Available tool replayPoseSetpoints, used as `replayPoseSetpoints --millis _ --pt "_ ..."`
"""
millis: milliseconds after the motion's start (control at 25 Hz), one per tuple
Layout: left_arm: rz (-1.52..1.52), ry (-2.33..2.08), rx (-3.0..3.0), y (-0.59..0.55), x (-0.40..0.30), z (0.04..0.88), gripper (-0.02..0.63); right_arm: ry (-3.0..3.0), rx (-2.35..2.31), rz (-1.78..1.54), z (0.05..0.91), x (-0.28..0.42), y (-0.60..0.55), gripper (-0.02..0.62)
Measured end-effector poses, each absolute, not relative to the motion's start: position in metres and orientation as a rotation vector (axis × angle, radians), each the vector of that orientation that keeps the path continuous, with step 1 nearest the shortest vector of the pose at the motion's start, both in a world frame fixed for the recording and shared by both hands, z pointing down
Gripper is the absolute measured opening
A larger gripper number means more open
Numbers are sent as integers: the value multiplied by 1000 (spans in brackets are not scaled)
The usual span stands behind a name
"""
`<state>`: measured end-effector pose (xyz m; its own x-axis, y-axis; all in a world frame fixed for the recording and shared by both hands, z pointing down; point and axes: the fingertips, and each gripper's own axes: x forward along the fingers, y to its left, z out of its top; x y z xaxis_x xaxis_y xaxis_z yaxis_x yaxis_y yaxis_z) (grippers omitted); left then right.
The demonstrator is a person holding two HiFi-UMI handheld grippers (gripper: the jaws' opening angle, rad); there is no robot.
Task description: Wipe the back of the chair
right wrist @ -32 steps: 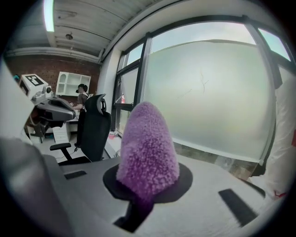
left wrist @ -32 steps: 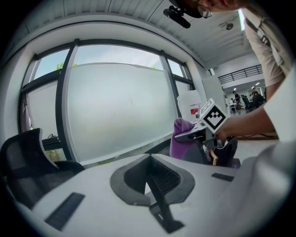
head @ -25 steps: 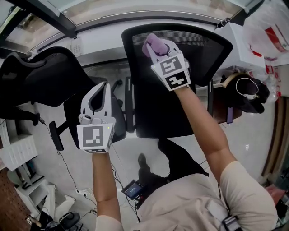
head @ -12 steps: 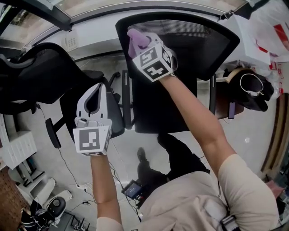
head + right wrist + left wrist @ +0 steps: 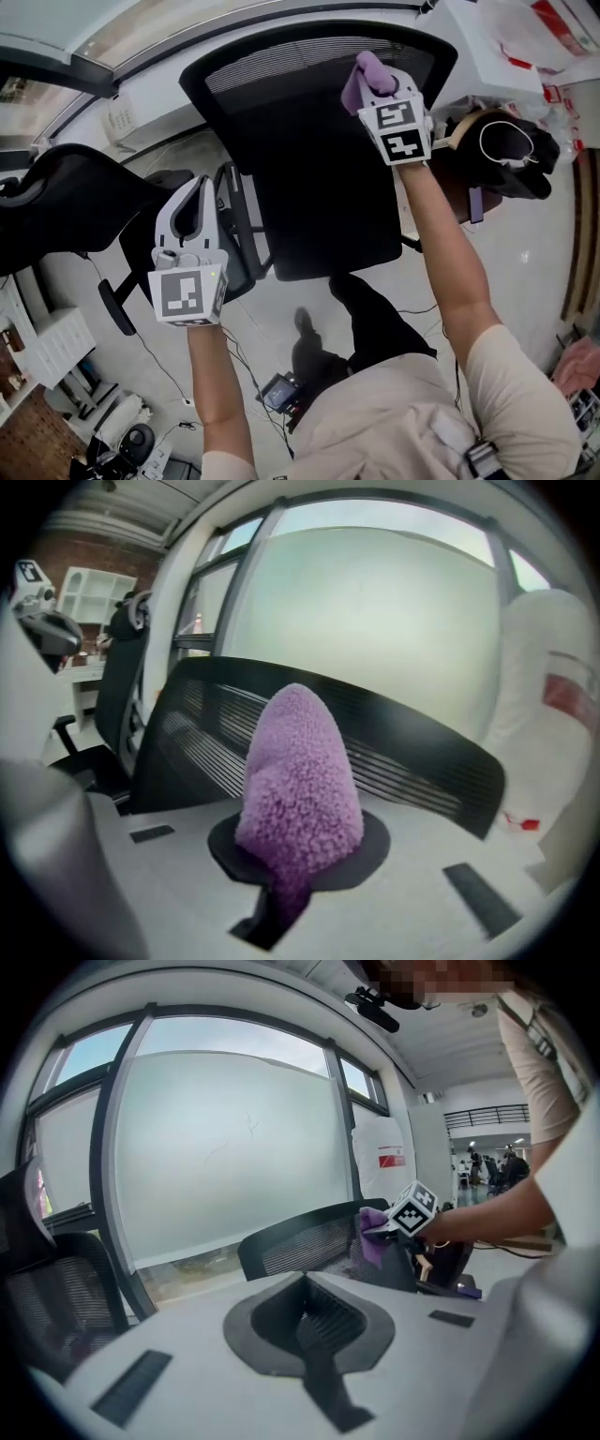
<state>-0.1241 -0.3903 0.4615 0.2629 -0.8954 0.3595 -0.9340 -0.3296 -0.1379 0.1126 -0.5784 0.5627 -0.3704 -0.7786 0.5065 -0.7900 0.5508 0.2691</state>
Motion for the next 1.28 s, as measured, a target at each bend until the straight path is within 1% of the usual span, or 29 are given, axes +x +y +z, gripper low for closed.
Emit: replayPoseSetpoints --millis 120,200,360,480,560,680,960,1040,1120,1280 --pt "585 -1710 2443 -400 -105 466 6 -2079 1465 94 556 205 -582 26" --pt "594 -1685 2457 -404 -94 468 6 -2045 1512 116 555 234 -582 26" --pt "582 -1654 2480 -407 -75 462 6 -2048 1504 125 557 235 -582 25" --pt "590 -1682 2479 -402 -80 459 6 -2071 1492 135 557 221 -582 24" --pt "625 -1716 2414 -395 -92 459 6 -2103 1452 129 557 198 -581 23" --pt "609 -1764 2372 -382 -111 458 6 -2178 1348 112 561 139 -576 23" --pt "566 -1881 2238 -340 -168 463 6 -2394 992 99 575 -68 -544 23" --pt "580 -1914 2189 -327 -186 468 6 -2429 893 76 575 -118 -531 23" --pt "578 -1938 2167 -316 -198 472 6 -2433 867 57 574 -144 -524 22" --pt "560 -1951 2159 -306 -212 476 6 -2448 891 65 575 -142 -523 21"
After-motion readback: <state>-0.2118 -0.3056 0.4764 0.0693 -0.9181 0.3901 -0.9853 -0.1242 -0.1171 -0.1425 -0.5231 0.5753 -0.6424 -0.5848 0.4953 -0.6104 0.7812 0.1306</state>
